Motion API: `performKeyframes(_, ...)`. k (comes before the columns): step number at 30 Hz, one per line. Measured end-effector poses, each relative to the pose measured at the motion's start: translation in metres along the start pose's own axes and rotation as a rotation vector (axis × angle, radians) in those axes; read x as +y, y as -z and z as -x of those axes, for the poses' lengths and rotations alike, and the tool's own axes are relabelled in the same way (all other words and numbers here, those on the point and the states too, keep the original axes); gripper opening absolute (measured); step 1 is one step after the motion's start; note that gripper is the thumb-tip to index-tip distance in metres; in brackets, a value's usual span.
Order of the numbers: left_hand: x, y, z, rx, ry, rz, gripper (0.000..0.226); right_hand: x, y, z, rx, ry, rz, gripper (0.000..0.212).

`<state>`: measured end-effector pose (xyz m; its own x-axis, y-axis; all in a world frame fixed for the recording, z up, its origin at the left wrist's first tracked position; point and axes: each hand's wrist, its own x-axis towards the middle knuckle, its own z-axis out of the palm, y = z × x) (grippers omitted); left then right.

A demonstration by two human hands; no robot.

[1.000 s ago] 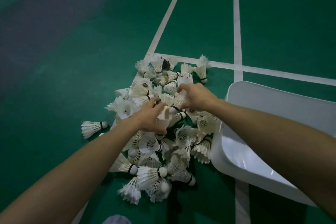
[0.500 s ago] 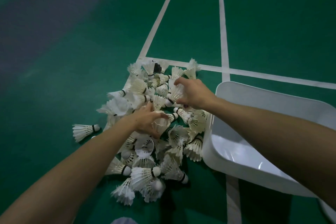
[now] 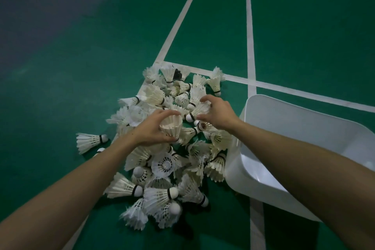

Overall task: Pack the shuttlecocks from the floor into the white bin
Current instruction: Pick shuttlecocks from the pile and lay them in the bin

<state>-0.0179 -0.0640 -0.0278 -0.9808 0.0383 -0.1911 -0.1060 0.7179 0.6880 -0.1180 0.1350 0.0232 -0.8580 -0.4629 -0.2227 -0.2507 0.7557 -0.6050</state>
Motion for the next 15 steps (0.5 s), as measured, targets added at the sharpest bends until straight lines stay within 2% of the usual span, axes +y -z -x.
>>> performKeyframes(6, 0.01, 0.003, 0.018, 0.044, -0.025, 0.164, 0.075, 0.0, -0.005, 0.008, 0.055, -0.019, -0.059, 0.058)
performKeyframes(11, 0.002, -0.008, 0.029, -0.013, -0.009, -0.087, 0.079, -0.002, 0.001, 0.015, 0.113, 0.009, -0.117, 0.042)
performKeyframes(15, -0.001, -0.011, 0.03, -0.002, 0.039, -0.103, 0.079, -0.006, 0.003, 0.019, 0.104, -0.044, -0.143, 0.027)
